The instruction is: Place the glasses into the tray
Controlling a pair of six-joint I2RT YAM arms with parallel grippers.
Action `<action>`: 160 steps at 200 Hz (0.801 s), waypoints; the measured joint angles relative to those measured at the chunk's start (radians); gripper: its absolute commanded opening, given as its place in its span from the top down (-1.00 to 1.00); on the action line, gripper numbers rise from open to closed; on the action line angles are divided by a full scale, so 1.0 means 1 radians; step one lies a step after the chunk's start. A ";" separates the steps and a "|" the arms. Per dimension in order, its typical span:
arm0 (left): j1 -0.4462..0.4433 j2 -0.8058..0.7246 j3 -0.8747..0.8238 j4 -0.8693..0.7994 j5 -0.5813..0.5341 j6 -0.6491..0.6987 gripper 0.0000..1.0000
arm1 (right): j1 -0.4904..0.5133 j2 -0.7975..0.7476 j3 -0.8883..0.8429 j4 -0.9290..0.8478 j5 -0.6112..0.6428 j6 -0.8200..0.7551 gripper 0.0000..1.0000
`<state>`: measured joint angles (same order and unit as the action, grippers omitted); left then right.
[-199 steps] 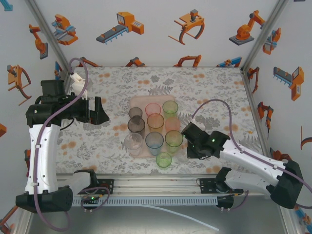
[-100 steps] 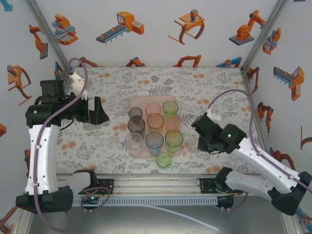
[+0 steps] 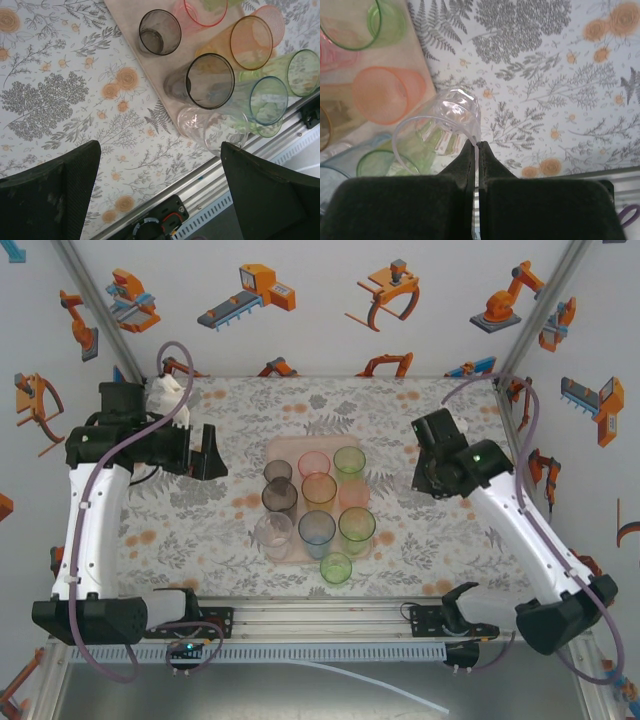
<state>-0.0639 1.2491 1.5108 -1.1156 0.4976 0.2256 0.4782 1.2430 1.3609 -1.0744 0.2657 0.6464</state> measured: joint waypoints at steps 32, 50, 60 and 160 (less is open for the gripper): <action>-0.037 0.021 0.005 -0.006 -0.054 0.040 -0.94 | -0.064 0.162 0.134 0.076 -0.045 -0.079 1.00; -0.040 0.034 0.013 -0.006 -0.072 0.048 -0.94 | -0.098 0.260 0.204 0.125 -0.082 -0.114 1.00; -0.040 0.040 0.014 -0.006 -0.079 0.048 -0.94 | -0.113 0.314 0.241 0.147 -0.099 -0.130 1.00; -0.012 0.072 0.015 0.001 -0.093 0.047 -0.94 | -0.151 0.808 0.614 0.253 -0.280 -0.241 1.00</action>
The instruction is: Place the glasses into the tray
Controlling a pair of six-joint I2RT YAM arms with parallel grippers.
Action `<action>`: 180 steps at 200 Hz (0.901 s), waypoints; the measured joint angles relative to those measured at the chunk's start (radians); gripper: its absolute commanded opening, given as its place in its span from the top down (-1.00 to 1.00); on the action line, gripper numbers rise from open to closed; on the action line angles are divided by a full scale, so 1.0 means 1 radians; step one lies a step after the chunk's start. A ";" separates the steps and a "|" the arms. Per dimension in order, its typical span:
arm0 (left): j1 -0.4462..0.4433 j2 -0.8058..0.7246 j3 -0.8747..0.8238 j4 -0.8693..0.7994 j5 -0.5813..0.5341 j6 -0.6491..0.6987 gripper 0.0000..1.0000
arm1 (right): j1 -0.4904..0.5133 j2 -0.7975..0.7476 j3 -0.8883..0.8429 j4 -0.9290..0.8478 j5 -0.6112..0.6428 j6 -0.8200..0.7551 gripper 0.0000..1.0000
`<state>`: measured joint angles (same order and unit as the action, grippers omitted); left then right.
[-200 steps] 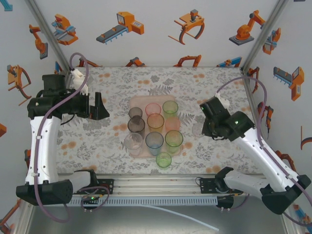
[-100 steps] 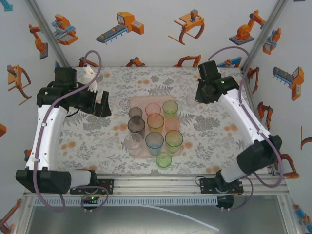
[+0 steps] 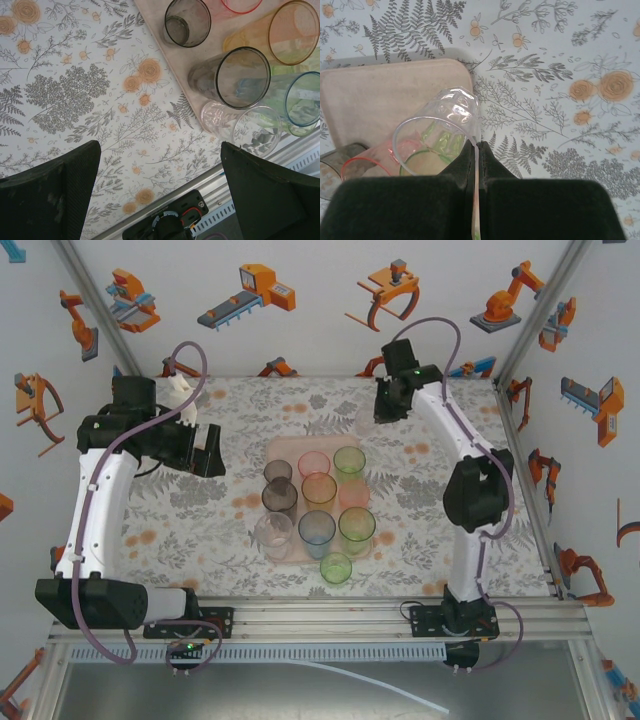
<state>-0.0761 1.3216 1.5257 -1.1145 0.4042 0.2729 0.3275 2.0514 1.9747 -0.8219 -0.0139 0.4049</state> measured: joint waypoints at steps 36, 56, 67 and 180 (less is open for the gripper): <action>0.005 0.000 0.000 0.001 0.003 -0.003 -0.94 | 0.000 0.055 0.002 0.017 -0.069 -0.010 1.00; 0.008 0.000 0.000 0.002 0.005 -0.006 -0.94 | 0.003 0.079 0.005 0.022 -0.094 -0.016 1.00; 0.011 0.000 0.000 0.003 0.007 -0.007 -0.94 | 0.007 0.091 0.016 0.017 -0.101 -0.023 1.00; 0.027 -0.023 -0.027 0.024 0.013 -0.014 -0.94 | 0.054 0.216 0.146 -0.041 -0.101 -0.066 1.00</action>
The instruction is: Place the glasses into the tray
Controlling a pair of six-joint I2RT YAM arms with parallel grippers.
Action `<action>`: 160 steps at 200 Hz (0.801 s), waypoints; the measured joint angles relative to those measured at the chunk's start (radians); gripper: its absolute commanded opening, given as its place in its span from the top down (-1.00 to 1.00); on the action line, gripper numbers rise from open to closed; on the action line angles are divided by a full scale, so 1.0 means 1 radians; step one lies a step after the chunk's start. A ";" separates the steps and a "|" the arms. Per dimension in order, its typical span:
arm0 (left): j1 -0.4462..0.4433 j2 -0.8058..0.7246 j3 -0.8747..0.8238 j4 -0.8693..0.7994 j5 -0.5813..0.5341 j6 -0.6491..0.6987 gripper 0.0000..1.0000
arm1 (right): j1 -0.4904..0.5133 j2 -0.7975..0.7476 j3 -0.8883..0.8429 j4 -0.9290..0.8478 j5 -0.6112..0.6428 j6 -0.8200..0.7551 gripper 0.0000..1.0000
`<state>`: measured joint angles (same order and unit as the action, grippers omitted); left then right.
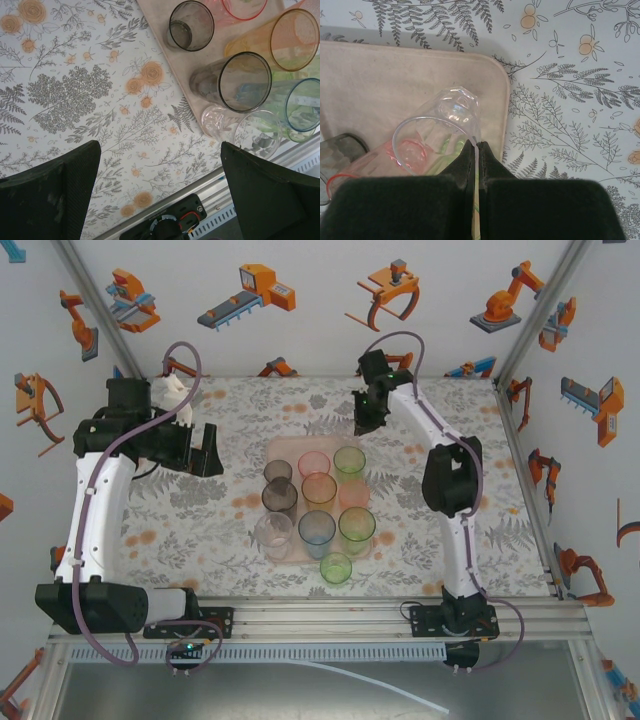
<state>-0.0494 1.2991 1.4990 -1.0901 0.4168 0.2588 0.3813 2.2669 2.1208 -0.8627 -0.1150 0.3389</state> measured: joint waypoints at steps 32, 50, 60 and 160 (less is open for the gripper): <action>0.000 -0.002 -0.003 0.002 0.003 0.000 -0.94 | 0.007 0.023 0.032 -0.031 0.002 -0.008 1.00; 0.000 -0.002 -0.004 0.002 0.003 -0.001 -0.94 | 0.013 0.031 0.050 -0.046 0.005 -0.016 1.00; 0.001 -0.002 -0.004 0.002 0.003 -0.001 -0.94 | 0.016 0.033 0.056 -0.049 0.008 -0.019 1.00; 0.004 -0.006 -0.023 0.008 0.003 -0.001 -0.94 | 0.024 0.053 0.068 -0.075 0.037 -0.027 0.93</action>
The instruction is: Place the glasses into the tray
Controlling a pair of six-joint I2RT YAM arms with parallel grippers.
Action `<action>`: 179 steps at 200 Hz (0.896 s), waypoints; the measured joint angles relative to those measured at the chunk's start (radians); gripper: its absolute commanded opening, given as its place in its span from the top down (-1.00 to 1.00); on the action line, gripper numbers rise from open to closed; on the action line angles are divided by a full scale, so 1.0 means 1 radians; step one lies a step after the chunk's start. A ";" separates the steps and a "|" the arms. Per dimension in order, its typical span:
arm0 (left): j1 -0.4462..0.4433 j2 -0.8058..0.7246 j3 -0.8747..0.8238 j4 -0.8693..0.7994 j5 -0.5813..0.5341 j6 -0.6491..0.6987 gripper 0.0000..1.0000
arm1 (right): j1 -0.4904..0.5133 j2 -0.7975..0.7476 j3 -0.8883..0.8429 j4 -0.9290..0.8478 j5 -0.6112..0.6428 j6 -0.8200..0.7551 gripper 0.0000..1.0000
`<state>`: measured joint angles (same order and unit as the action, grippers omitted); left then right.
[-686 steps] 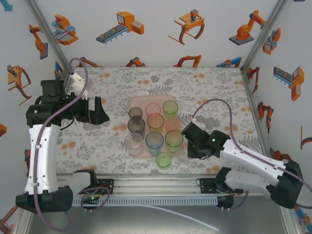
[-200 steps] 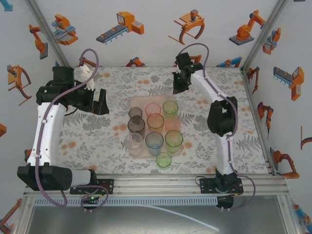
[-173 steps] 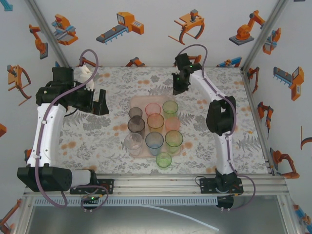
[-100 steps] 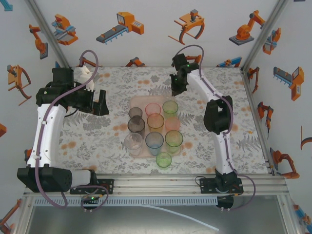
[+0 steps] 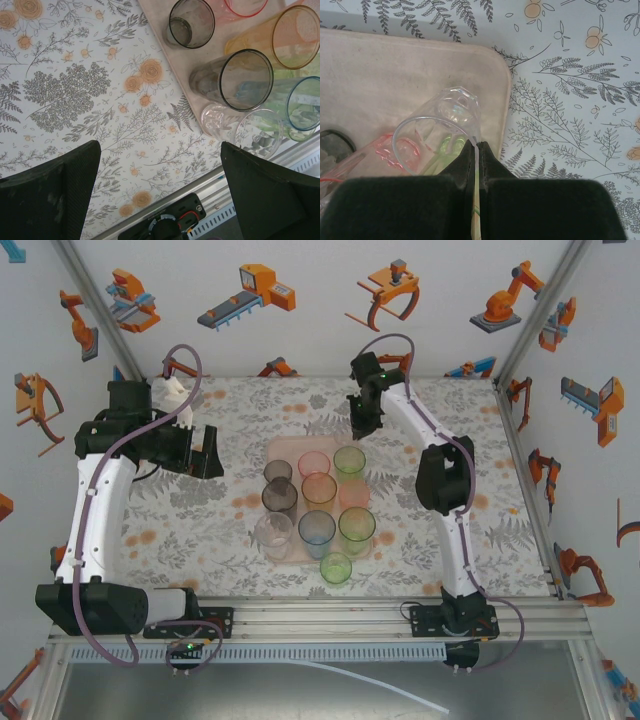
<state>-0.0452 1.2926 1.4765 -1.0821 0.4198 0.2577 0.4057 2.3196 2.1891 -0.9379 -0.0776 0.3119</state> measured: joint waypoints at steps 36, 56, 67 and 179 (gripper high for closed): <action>0.000 -0.003 0.000 0.002 0.000 -0.002 -0.94 | 0.000 0.015 0.000 -0.001 0.000 -0.003 0.87; 0.000 -0.006 0.000 0.002 0.000 -0.002 -0.94 | 0.000 0.021 0.000 -0.002 0.000 -0.007 0.82; 0.000 -0.007 0.000 0.002 0.000 -0.002 -0.94 | 0.000 0.024 0.004 -0.008 0.000 -0.008 0.79; 0.000 -0.014 -0.013 0.006 0.000 -0.002 -0.94 | 0.000 0.029 0.018 -0.030 -0.001 -0.014 0.61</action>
<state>-0.0452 1.2781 1.4635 -1.0763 0.4198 0.2554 0.4057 2.3489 2.2066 -0.9676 -0.0784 0.2977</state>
